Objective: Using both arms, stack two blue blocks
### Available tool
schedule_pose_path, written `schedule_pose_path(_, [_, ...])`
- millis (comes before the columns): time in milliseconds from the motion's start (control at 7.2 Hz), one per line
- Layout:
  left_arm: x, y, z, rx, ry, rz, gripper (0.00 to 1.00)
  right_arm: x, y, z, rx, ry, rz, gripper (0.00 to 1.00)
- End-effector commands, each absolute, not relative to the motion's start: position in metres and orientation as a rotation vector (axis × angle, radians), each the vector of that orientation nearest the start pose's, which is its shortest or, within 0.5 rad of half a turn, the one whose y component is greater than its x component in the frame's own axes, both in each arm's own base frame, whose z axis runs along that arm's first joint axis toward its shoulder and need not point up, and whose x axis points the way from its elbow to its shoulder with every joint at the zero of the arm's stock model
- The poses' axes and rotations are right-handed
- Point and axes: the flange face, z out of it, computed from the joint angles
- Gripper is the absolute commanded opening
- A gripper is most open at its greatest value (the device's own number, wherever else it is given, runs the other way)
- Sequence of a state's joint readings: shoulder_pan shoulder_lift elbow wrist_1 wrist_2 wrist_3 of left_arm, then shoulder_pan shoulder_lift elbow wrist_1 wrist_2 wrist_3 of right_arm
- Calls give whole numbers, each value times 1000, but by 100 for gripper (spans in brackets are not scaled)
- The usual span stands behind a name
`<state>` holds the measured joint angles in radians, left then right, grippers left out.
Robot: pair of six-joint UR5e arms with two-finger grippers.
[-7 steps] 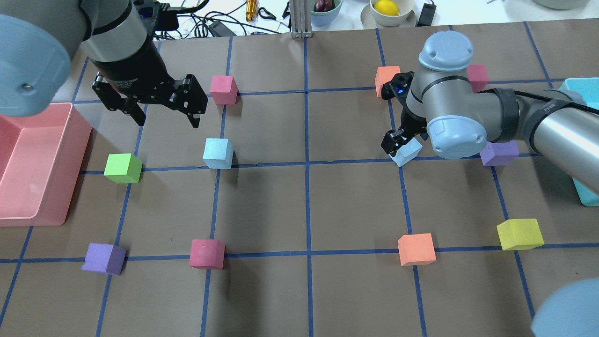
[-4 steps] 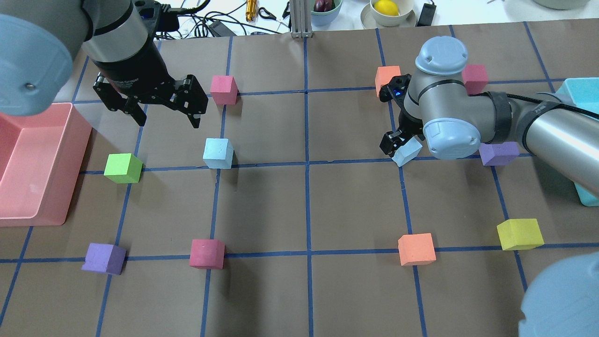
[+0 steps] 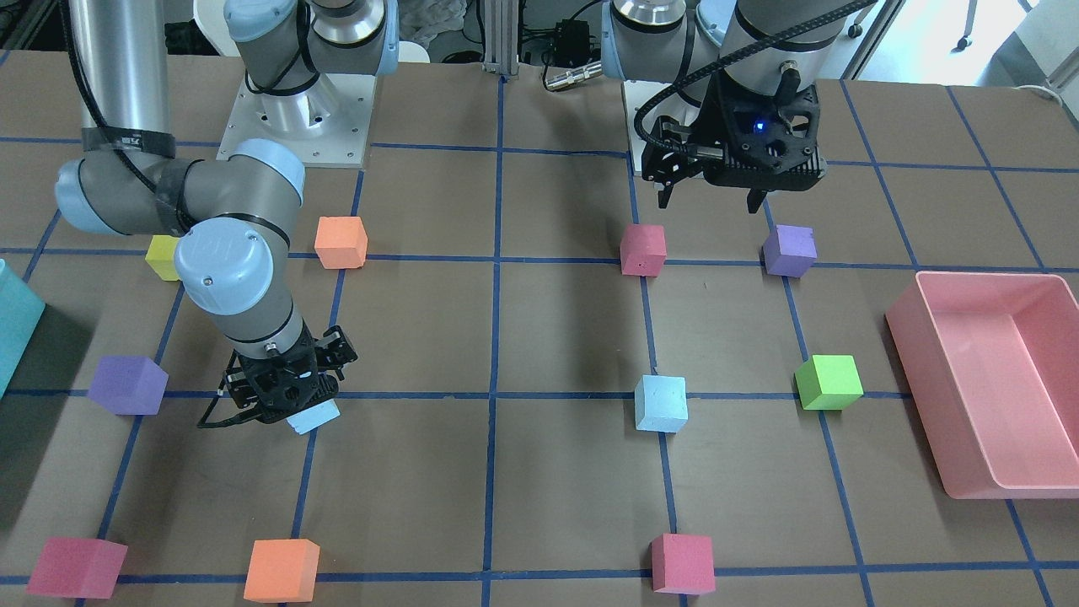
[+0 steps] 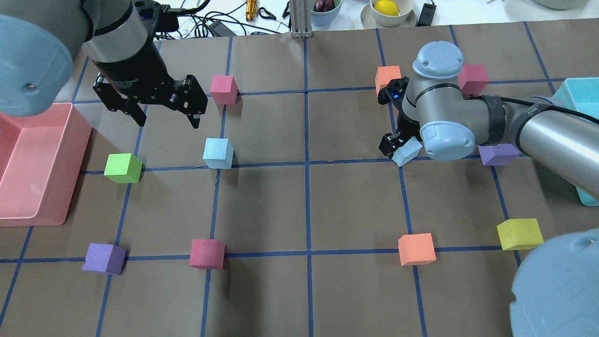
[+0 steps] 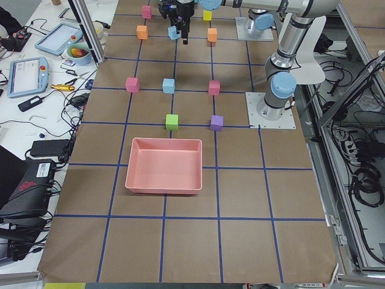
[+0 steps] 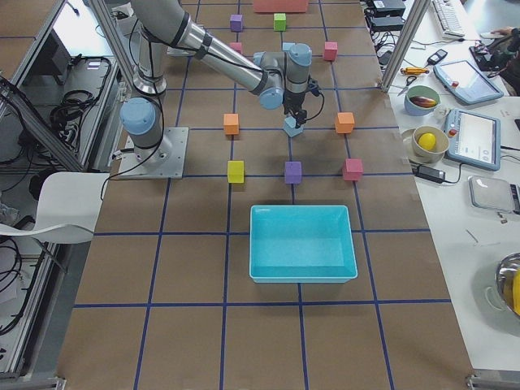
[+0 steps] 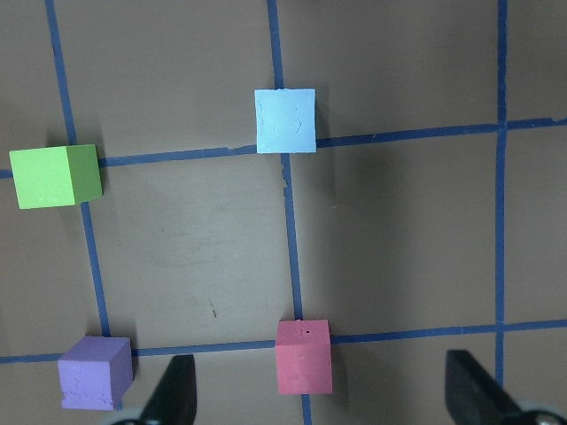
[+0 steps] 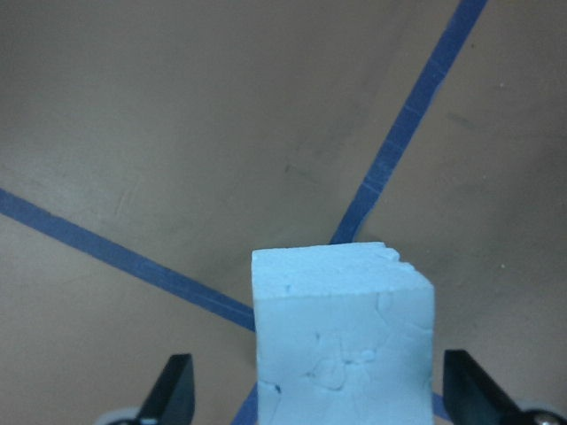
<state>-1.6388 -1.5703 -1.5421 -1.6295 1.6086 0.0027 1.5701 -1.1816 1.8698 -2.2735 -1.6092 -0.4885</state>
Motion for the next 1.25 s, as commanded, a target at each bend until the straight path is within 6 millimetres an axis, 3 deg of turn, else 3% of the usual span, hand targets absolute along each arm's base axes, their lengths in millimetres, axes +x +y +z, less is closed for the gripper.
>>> schedule_pose_path(0, [-163, -477, 497, 106, 3099, 43, 100, 129, -569, 193, -786, 3080, 7, 90])
schedule_pose_path(139, [-162, -479, 496, 103, 3100, 43, 100, 129, -570, 194, -780, 3084, 3, 41])
schedule_pose_path(278, [-163, -478, 497, 103, 3100, 41, 100, 128, -570, 196, -778, 3087, 2, 8])
schedule_pose_path(417, [-162, -479, 496, 108, 3100, 41, 100, 128, -570, 201, -762, 3093, -15, 0])
schedule_pose_path(556, [-162, -479, 496, 98, 3102, 38, 100, 130, -576, 209, -728, 3101, -41, 0])
schedule_pose_path(972, [-164, -483, 497, 93, 3107, -6, 100, 152, -624, 279, -342, 3116, 20, 0])
schedule_pose_path(1111, [-164, -485, 497, 81, 3109, -26, 100, 171, -642, 283, -221, 3090, 60, 0])
